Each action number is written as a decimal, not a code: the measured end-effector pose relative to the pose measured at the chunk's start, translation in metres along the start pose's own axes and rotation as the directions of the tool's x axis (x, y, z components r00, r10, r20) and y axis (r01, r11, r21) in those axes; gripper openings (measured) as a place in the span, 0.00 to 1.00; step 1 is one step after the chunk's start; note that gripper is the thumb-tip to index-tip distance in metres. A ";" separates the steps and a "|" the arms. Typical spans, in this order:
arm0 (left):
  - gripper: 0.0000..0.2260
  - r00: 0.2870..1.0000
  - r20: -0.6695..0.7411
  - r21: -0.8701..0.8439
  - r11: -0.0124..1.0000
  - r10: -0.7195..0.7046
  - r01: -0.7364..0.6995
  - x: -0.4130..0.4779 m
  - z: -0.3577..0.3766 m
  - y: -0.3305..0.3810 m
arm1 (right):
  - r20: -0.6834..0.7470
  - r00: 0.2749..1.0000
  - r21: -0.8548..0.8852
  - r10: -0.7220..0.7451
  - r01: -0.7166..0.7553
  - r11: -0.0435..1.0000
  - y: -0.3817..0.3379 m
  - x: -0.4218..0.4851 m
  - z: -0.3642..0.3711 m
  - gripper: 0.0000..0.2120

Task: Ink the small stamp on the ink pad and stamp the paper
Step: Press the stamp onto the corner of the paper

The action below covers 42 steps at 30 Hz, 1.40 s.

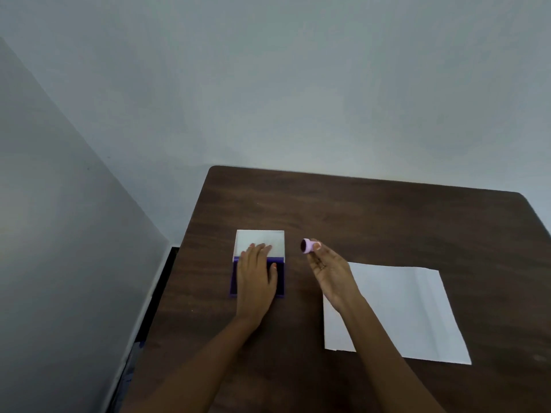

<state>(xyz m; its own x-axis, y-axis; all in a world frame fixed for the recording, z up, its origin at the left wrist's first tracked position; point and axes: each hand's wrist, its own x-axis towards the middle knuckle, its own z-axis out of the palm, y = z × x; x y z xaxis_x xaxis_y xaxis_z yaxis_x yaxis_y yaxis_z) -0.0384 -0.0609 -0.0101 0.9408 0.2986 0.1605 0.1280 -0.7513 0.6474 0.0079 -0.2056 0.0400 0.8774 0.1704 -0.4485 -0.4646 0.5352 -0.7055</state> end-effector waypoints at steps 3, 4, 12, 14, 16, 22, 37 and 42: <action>0.17 0.986 0.085 0.000 0.990 0.141 -0.141 0.000 0.028 0.043 | -0.045 0.990 -0.146 -0.134 0.126 0.981 -0.027 -0.005 -0.029 0.08; 0.16 0.976 0.129 -0.012 0.985 0.174 -0.174 -0.002 0.039 0.057 | -0.080 0.980 -0.239 -0.181 0.158 0.958 -0.036 -0.007 -0.039 0.07; 0.22 0.842 0.403 -0.086 0.930 0.360 -0.357 -0.029 0.136 0.155 | -0.354 0.825 -0.535 -0.440 0.208 0.819 -0.095 -0.019 -0.123 0.09; 0.26 0.814 0.454 -0.097 0.928 0.364 -0.361 -0.034 0.156 0.173 | -0.402 0.792 -0.504 -0.460 0.227 0.833 -0.109 -0.021 -0.143 0.08; 0.29 0.795 0.490 -0.073 0.926 0.357 -0.371 -0.038 0.173 0.185 | -0.417 0.776 -0.492 -0.473 0.245 0.836 -0.119 -0.022 -0.161 0.07; 0.36 0.764 0.563 0.047 0.910 0.316 -0.411 -0.045 0.206 0.188 | -0.428 0.759 -0.489 -0.490 0.261 0.832 -0.137 -0.023 -0.203 0.05; 0.37 0.782 0.535 0.191 0.856 0.319 -0.480 -0.049 0.215 0.189 | -0.238 0.821 -0.866 -0.519 0.062 0.496 -0.120 0.006 -0.237 0.09; 0.37 0.797 0.512 0.198 0.859 0.321 -0.473 -0.050 0.216 0.189 | -0.149 0.835 -0.927 -0.530 0.068 0.368 -0.116 0.012 -0.240 0.09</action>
<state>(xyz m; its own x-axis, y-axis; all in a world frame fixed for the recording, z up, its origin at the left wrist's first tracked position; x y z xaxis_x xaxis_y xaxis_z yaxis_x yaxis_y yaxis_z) 0.0064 -0.3445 -0.0566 0.9514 -0.3043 -0.0461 -0.2727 -0.9029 0.3321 0.0436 -0.4637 -0.0151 0.9609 -0.2647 -0.0819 -0.2220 -0.5587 -0.7991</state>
